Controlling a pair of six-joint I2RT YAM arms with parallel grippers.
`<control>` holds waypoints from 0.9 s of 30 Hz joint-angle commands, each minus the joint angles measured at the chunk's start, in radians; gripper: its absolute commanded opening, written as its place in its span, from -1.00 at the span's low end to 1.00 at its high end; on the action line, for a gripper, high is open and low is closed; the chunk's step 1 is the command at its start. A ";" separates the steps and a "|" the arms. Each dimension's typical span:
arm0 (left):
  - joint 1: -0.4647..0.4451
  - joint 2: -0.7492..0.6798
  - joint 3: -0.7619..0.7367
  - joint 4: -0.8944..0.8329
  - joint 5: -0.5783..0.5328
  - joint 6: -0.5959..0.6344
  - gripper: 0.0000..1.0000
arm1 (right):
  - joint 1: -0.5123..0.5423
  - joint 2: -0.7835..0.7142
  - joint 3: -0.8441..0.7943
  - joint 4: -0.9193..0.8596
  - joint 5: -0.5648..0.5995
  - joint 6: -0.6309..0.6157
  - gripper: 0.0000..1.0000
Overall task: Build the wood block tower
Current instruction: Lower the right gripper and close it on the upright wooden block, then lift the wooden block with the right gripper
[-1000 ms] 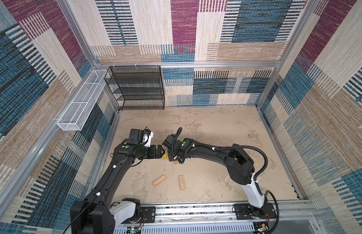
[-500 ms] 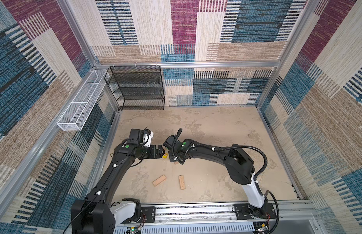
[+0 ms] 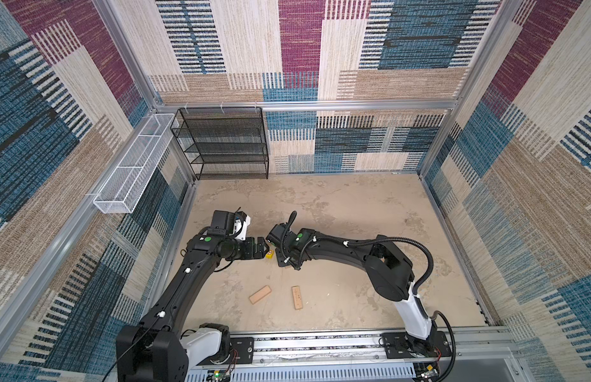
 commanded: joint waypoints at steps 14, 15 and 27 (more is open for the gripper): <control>0.001 -0.001 -0.001 0.005 0.012 -0.020 1.00 | 0.001 0.002 0.002 -0.007 0.014 0.004 -0.35; 0.001 -0.003 -0.002 0.005 0.012 -0.020 1.00 | 0.002 0.000 0.003 -0.009 0.015 0.004 -0.35; 0.001 -0.004 -0.002 0.005 0.012 -0.021 1.00 | 0.002 -0.006 0.001 -0.017 0.027 0.012 -0.34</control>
